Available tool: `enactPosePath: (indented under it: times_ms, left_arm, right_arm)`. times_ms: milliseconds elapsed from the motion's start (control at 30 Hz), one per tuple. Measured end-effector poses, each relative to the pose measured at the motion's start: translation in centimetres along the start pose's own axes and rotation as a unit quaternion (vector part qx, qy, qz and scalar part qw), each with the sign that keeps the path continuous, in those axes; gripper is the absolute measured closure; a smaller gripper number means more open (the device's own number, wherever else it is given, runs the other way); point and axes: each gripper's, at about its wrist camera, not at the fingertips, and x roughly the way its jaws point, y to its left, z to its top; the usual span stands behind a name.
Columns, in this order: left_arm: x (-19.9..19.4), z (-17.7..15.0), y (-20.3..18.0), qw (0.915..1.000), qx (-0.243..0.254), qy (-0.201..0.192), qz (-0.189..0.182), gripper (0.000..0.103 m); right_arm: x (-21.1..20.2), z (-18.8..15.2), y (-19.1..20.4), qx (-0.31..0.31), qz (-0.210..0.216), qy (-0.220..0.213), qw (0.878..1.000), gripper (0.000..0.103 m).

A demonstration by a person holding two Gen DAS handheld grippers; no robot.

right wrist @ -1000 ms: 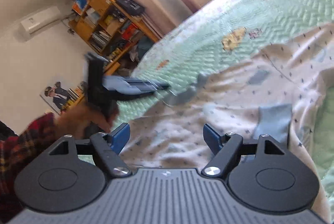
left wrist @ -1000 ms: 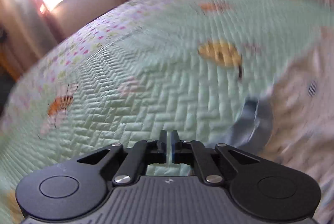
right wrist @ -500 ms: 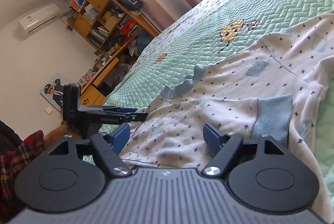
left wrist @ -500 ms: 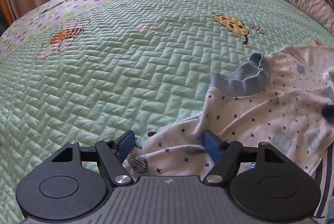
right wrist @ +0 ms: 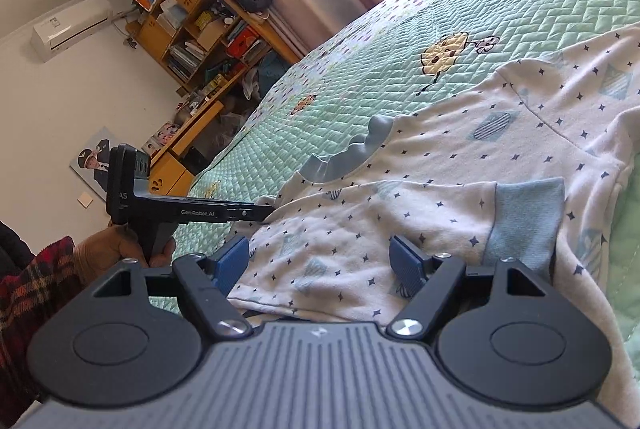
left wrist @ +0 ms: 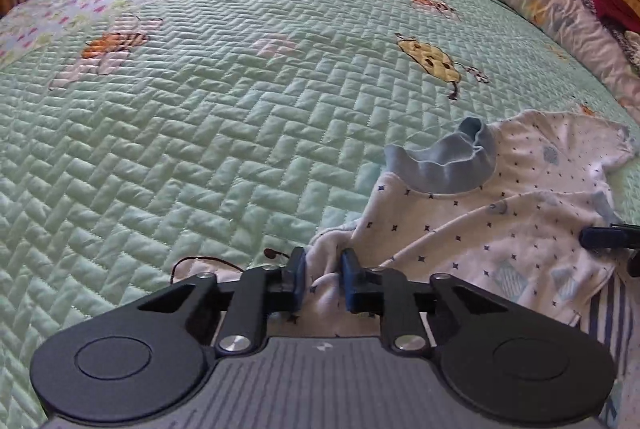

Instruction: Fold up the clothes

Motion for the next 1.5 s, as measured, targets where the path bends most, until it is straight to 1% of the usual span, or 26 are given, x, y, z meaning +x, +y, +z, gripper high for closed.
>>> enactPosePath:
  times_ms: [100,133,267,333,400,500,567,600,633,667,733,767,833,900,933,967,1000,1067,1167,1200,1233,1267,1300,1333,1400,1500]
  left_arm:
    - [0.1,0.4,-1.1,0.9981,0.019,-0.002,0.059,0.091]
    - [0.1,0.5,-1.1,0.9973,0.018,-0.002,0.071,0.092]
    - [0.4,1.2,-0.4,0.9954,-0.001,-0.005,0.095,0.092]
    - [0.8,1.2,-0.9,0.9935,0.012,-0.003,0.113,0.092]
    - [0.8,1.2,-0.7,0.9923,-0.004,-0.009,0.123,0.091]
    - [0.5,0.6,-0.4,0.9888,-0.026,-0.014,0.146,0.07]
    - [0.2,0.3,-0.4,0.9868,-0.027,-0.018,0.159,0.064]
    - [-0.3,0.2,-0.5,0.9847,-0.029,-0.027,0.17,0.05]
    - [-1.1,0.1,-0.5,0.9818,-0.036,-0.046,0.181,0.039]
    - [-2.2,0.0,-0.4,0.9777,-0.047,-0.073,0.191,0.039]
    - [-4.7,-0.5,0.2,0.9664,-0.081,-0.115,0.215,0.039]
    - [-5.7,-0.8,0.1,0.9659,-0.092,-0.124,0.208,0.039]
    - [-7.4,-1.6,-0.6,0.9713,-0.105,-0.129,0.171,0.038]
    - [-8.3,-2.7,-2.6,0.9826,-0.078,-0.118,0.121,0.037]
    - [-8.5,-3.4,-3.9,0.9872,-0.054,-0.112,0.101,0.033]
    - [-8.5,-4.1,-4.6,0.9883,-0.036,-0.105,0.105,0.029]
    - [-8.3,-4.7,-5.1,0.9875,-0.023,-0.099,0.121,0.02]
    - [-7.9,-6.0,-6.0,0.9845,0.002,-0.086,0.153,0.024]
    - [-7.4,-8.0,-7.4,0.9766,0.04,-0.067,0.201,0.026]
    - [-8.0,-8.4,-7.8,0.9736,0.04,-0.076,0.211,0.027]
    - [-9.1,-8.8,-8.1,0.9705,0.033,-0.096,0.219,0.026]
    - [-9.8,-9.1,-8.7,0.9687,0.036,-0.105,0.222,0.025]
    - [-9.9,-9.6,-9.5,0.9696,0.049,-0.098,0.219,0.022]
    - [-9.9,-10.1,-10.3,0.9712,0.064,-0.086,0.213,0.019]
    - [-8.8,-10.9,-11.6,0.9736,0.082,-0.059,0.205,0.018]
    - [-6.7,-11.5,-11.8,0.9722,0.07,-0.035,0.221,0.016]
  right_arm:
    - [0.0,0.0,0.0,0.0,-0.001,-0.001,1.0,0.025]
    - [0.1,0.0,0.0,0.0,-0.002,-0.002,1.0,0.025]
    - [0.2,-0.1,0.2,-0.01,-0.007,0.001,1.0,0.025]
    - [0.4,-0.2,0.1,-0.014,-0.009,0.003,1.0,0.025]
    - [0.6,-0.2,-0.1,-0.017,-0.009,0.004,1.0,0.025]
    - [0.7,-0.2,-0.2,-0.022,-0.007,0.006,1.0,0.025]
    - [0.7,-0.3,-0.2,-0.024,-0.007,0.006,1.0,0.025]
    - [0.8,-0.3,-0.2,-0.026,-0.007,0.007,1.0,0.025]
    - [0.8,-0.2,-0.2,-0.026,-0.006,0.007,1.0,0.025]
    - [0.8,-0.2,-0.3,-0.026,-0.005,0.007,1.0,0.025]
    - [0.8,-0.2,-0.4,-0.021,-0.001,0.007,1.0,0.025]
    - [0.7,-0.1,-0.5,-0.018,0.002,0.007,1.0,0.025]
    - [0.7,-0.1,-0.6,-0.015,0.003,0.007,1.0,0.025]
    - [0.7,-0.1,-0.5,-0.016,0.002,0.008,1.0,0.025]
    - [0.7,-0.1,-0.4,-0.017,0.002,0.009,1.0,0.024]
    - [0.7,-0.1,-0.4,-0.017,0.002,0.009,1.0,0.024]
    - [0.7,-0.1,-0.4,-0.016,0.003,0.009,1.0,0.024]
    - [0.7,-0.1,-0.4,-0.016,0.003,0.009,1.0,0.024]
    - [0.7,-0.1,-0.4,-0.017,0.003,0.009,1.0,0.024]
    - [0.7,-0.1,-0.4,-0.017,0.003,0.009,1.0,0.024]
    - [0.7,-0.1,-0.4,-0.017,0.004,0.008,1.0,0.024]
    - [0.6,-0.1,-0.4,-0.016,0.004,0.008,1.0,0.024]
    - [0.6,0.0,-0.4,-0.015,0.004,0.009,1.0,0.024]
    - [0.5,0.0,-0.4,-0.014,0.004,0.01,1.0,0.024]
    - [0.3,0.1,-0.1,-0.013,0.01,0.01,1.0,0.023]
    - [-0.1,0.3,0.4,-0.013,0.024,0.007,1.0,0.022]
